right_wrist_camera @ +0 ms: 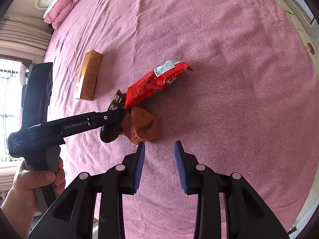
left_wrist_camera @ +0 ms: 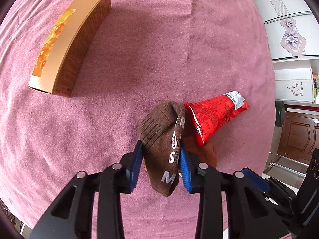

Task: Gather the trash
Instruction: 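Close the left tool on the brown sock, then close the right tool on the orange-brown sock while the left tool holds the brown sock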

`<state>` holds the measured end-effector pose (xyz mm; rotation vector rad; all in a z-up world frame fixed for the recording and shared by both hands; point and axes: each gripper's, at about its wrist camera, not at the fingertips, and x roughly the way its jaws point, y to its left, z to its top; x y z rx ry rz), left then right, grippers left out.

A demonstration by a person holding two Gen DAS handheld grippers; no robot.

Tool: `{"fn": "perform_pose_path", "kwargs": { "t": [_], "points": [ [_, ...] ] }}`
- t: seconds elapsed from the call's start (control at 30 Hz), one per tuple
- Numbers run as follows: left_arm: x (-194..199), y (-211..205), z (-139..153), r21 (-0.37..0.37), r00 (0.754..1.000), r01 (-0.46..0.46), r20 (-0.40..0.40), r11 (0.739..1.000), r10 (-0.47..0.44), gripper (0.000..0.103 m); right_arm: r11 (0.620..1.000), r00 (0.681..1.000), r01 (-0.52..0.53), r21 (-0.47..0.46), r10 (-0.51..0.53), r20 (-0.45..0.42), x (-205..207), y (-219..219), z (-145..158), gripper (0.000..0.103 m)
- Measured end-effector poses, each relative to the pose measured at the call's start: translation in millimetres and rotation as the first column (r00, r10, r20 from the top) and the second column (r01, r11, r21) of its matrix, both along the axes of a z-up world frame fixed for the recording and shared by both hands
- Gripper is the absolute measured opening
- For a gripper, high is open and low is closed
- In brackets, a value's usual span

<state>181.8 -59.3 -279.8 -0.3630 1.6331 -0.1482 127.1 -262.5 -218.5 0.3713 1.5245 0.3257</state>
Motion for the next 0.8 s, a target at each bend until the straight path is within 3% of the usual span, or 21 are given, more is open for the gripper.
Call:
{"fn": "perform_pose_path", "kwargs": {
  "t": [0.17,0.5,0.7,0.8],
  "points": [
    [3.9,6.7,-3.0,-0.012,1.000,0.006,0.009,1.000,-0.005,0.018,1.000,1.000,-0.008,0.005,0.008,-0.012,7.1,6.0,-6.7,0.033],
    [-6.5,15.5,16.3,-0.030,0.999,0.002,0.045,1.000,0.000,0.016,0.996,0.996,-0.082,-0.024,0.080,-0.044,17.7,37.9,-33.1,0.040],
    [-13.1,18.3,25.5,-0.031,0.999,0.006,0.045,1.000,-0.004,0.016,0.994,0.993,-0.111,-0.014,0.110,-0.034,14.2,44.0,-29.8,0.021],
    [-17.6,17.5,31.4,-0.030,0.999,0.021,0.049,0.999,-0.020,0.016,0.994,0.994,-0.112,-0.014,0.111,-0.017,6.0,38.6,-19.5,0.019]
  ]
}}
